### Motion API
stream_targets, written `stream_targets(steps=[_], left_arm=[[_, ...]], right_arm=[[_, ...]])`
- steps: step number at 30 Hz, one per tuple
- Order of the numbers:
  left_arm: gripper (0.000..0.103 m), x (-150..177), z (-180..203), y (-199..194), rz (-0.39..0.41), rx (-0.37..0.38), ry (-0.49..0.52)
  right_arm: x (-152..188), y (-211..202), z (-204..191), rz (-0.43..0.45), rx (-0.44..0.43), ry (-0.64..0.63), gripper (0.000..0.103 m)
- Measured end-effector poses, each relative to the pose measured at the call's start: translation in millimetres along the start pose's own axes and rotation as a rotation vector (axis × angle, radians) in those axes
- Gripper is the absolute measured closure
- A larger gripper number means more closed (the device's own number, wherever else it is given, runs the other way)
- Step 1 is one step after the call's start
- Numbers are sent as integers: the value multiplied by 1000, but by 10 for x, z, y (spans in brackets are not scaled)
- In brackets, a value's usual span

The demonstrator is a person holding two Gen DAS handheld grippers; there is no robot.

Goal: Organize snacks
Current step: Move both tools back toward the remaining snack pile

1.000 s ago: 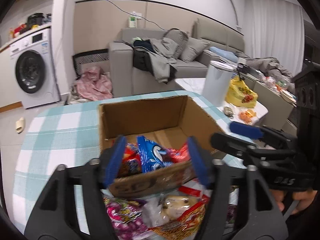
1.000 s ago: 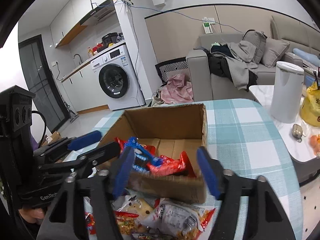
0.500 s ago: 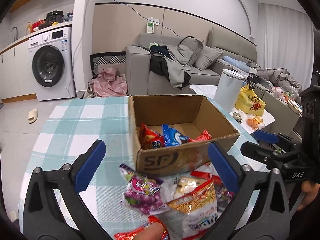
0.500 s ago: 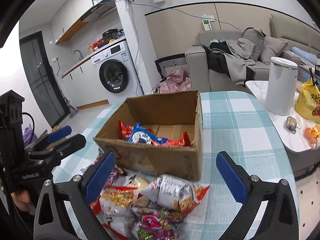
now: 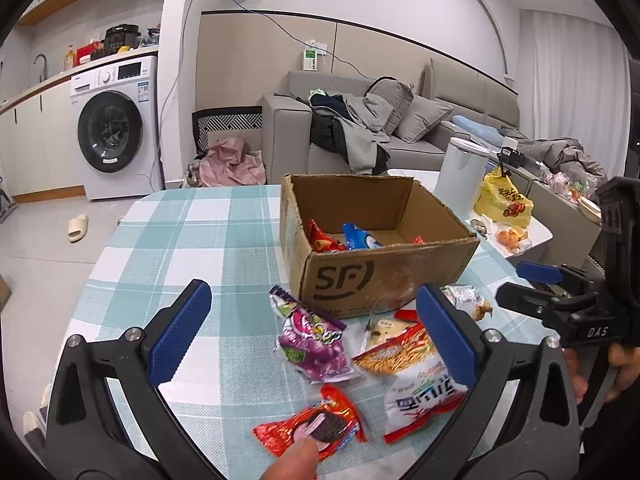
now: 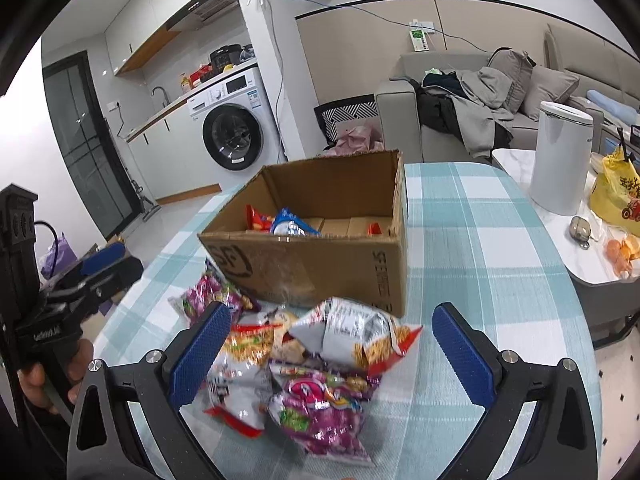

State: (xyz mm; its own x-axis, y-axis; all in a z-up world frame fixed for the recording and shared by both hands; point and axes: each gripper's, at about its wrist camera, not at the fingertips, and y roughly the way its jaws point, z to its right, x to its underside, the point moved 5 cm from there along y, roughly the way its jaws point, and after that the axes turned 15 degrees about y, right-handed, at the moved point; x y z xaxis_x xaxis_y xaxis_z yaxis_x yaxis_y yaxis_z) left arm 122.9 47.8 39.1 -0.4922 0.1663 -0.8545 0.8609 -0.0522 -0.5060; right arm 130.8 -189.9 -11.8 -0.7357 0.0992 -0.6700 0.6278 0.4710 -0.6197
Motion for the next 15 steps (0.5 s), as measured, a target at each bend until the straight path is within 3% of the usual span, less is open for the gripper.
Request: stream_targets(steps=[15], left_arm=[[1, 361, -17, -19, -41, -11, -21]], right_arm=[[303, -5, 149, -48, 22, -10, 0]])
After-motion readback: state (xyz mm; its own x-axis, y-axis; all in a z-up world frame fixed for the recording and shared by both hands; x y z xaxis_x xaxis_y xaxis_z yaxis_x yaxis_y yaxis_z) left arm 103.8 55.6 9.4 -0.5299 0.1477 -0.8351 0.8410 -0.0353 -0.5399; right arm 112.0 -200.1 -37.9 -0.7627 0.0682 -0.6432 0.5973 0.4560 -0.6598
